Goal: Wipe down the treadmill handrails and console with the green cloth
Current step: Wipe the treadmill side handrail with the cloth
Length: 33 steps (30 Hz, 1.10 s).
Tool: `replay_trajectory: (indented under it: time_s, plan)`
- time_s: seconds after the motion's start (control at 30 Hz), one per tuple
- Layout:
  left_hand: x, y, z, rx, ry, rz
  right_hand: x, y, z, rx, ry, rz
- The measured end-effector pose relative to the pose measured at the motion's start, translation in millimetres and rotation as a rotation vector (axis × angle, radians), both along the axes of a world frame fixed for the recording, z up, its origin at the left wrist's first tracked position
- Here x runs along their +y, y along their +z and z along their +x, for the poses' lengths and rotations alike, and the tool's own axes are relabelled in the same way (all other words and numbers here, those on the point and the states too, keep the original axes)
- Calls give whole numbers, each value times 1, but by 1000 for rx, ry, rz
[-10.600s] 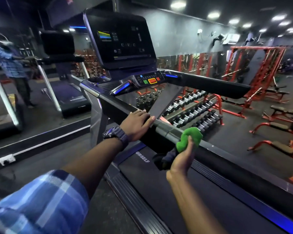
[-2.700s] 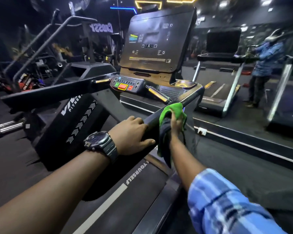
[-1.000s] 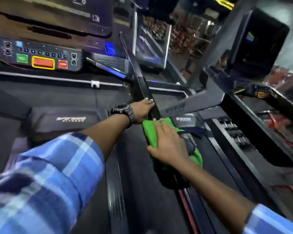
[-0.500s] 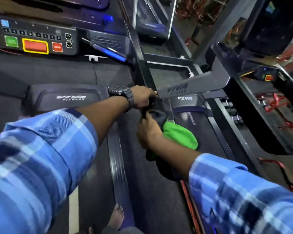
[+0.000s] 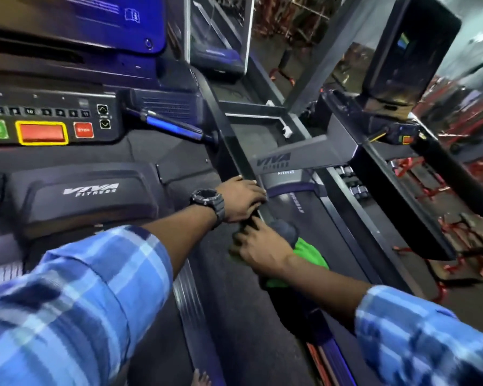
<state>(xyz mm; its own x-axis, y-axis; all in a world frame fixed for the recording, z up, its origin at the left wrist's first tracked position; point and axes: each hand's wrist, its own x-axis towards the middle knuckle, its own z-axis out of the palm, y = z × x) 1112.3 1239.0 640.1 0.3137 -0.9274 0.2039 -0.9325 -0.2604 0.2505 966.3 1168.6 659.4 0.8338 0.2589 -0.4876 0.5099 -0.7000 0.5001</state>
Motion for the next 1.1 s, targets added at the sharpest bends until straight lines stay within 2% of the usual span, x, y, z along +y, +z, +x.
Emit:
replay_trajectory:
  time_s: [0.1,0.17,0.3,0.37,0.47,0.63,0.9,1.0,1.1]
  plan:
    - [2,4,17,-32,7,69,11,10,36,-89,-178,-8]
    - [4,7,30,-45,21,86,9,3,23,-65,-144,0]
    - [2,7,47,-70,-20,121,5,-12,-62,90,-68,-20]
    - [-2,7,51,-74,-38,122,1,-19,-100,157,-22,38]
    - [-4,4,56,-60,-41,96,-7,-17,-107,173,3,124]
    - [-6,4,76,-44,-37,106,-15,-27,-23,136,26,167]
    - [-4,25,127,-93,5,349,-6,7,143,-110,-47,131]
    - [-10,31,142,-84,5,401,-6,3,175,-177,-99,9]
    - [-11,26,153,-64,-12,369,-5,-5,176,-193,-43,-4]
